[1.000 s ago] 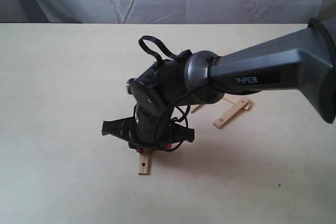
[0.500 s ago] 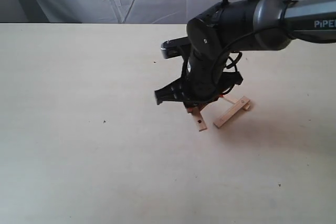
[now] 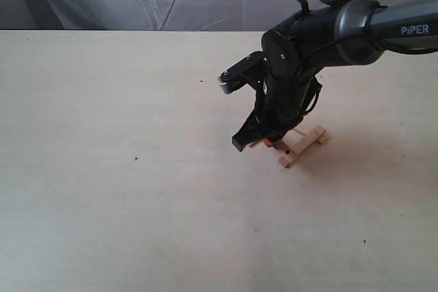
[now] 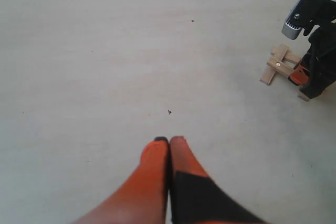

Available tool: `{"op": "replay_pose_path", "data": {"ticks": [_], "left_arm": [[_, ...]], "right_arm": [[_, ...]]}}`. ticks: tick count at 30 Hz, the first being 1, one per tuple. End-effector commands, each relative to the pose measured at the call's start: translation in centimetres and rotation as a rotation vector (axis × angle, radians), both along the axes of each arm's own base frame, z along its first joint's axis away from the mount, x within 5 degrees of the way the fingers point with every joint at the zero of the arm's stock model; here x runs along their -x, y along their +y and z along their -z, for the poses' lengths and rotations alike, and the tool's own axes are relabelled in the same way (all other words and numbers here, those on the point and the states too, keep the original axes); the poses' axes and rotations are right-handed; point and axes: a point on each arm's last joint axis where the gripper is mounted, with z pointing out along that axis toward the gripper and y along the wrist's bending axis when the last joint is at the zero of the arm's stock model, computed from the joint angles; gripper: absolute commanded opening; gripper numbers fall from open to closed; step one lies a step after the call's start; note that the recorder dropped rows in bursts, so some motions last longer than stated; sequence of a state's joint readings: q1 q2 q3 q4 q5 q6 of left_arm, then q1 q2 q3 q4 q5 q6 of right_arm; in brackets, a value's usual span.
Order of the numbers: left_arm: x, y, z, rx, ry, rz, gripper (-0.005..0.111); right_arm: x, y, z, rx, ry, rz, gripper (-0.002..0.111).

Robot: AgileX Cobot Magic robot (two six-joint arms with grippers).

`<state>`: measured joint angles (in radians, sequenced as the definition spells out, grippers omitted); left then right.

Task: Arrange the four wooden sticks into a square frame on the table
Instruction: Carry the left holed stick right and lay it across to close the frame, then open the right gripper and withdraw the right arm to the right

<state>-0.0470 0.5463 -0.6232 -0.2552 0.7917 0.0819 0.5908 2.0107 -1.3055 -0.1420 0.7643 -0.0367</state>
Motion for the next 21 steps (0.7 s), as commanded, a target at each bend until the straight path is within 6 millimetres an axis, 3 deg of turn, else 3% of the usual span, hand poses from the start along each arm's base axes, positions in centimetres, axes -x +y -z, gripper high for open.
{"op": "replay_pose_path", "data": {"ticks": [1,11,21], "left_arm": [[0.03,0.09,0.09,-0.007,-0.008,-0.005,0.0],[0.03,0.09,0.09,-0.007,-0.008,-0.005,0.0],[0.03,0.09,0.09,-0.007,-0.008,-0.005,0.0]], "right_arm": [[-0.13,-0.16,0.29,0.003,0.005,-0.035,0.0],[-0.31,-0.31,0.42,0.019,-0.007,-0.049,0.032],[-0.28,-0.33,0.35,0.02,-0.006,-0.049,0.033]]}}
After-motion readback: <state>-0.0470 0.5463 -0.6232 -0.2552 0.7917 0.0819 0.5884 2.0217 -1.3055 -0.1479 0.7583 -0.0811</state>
